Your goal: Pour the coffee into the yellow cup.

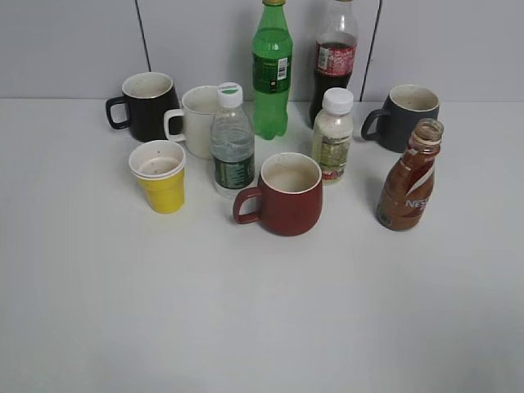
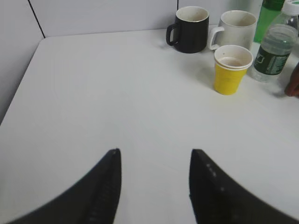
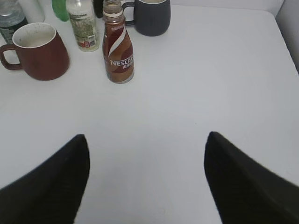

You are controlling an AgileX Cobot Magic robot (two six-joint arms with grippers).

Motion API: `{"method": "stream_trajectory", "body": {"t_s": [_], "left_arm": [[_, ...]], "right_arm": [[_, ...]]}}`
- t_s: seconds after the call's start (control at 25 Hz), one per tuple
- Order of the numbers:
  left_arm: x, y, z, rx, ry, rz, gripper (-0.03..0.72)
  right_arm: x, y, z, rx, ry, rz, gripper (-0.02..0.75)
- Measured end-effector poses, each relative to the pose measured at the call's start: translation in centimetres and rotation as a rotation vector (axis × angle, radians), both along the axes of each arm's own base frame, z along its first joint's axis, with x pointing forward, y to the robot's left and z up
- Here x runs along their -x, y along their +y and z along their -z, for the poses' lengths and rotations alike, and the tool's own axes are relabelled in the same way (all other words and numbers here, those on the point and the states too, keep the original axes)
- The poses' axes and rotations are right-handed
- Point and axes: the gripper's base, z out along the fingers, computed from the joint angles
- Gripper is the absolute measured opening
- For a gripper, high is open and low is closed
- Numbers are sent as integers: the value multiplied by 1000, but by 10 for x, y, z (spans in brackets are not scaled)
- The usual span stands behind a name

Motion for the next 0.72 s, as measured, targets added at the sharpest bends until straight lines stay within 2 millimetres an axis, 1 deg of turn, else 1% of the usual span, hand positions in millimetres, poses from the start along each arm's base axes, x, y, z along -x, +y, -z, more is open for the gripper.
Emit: {"method": "stream_trajectory", "body": {"t_s": [0.36, 0.72], "left_arm": [[0, 0, 0, 0, 0, -2, 301], [0, 0, 0, 0, 0, -2, 290]], "right_arm": [[0, 0, 0, -1, 0, 0, 573], [0, 0, 0, 0, 0, -1, 573]]}}
